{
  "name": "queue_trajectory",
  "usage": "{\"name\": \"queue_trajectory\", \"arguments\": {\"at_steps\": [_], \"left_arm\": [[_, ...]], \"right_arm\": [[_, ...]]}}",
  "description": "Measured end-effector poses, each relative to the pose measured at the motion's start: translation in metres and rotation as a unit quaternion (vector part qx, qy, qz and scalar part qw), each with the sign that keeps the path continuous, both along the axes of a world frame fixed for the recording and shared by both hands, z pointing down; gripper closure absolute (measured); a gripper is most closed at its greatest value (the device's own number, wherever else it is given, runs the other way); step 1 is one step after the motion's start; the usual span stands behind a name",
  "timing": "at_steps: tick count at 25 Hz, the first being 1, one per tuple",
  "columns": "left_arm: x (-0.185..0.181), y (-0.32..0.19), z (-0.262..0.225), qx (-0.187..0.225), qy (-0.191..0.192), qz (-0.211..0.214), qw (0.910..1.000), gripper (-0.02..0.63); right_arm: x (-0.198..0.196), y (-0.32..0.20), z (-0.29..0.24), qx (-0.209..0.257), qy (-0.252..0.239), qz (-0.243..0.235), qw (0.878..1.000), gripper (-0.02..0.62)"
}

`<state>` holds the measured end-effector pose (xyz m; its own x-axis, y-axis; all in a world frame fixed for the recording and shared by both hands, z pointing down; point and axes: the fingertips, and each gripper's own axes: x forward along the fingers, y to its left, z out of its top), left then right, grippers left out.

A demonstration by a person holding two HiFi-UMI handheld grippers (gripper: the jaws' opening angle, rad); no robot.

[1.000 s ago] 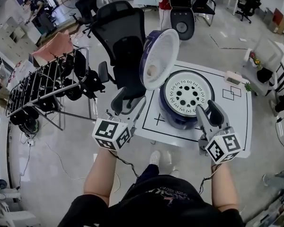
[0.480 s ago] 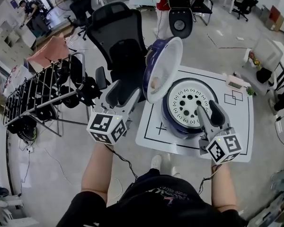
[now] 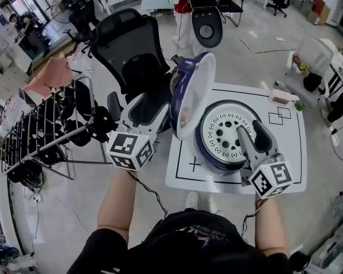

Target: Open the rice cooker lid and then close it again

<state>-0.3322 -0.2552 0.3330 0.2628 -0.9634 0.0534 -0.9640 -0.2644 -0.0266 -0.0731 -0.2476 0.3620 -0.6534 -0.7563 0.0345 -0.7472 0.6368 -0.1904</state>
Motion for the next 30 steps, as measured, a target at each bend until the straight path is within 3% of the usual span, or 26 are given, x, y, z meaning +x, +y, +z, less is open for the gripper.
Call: {"name": "queue_trajectory", "arguments": {"at_steps": [10,18,25,30], "left_arm": [[0.022,-0.044,-0.009,0.012,-0.025,0.06,0.9978,0.313],[0.035,-0.069,-0.01,0.018,-0.051,0.083,0.9951,0.334],[0.046,-0.076,-0.008,0.016,-0.051,0.116,0.9918,0.382],[0.058,-0.074,-0.006,0.014,-0.051,0.146,0.9878,0.466]], "right_arm": [[0.006,-0.011,-0.004,0.009,-0.004,0.043,0.999,0.397],[0.013,-0.014,-0.002,0.009,-0.002,0.067,0.998,0.399],[0.019,-0.017,0.0,0.007,-0.001,0.082,0.997,0.397],[0.023,-0.017,0.003,0.004,-0.001,0.09,0.996,0.397]]}}
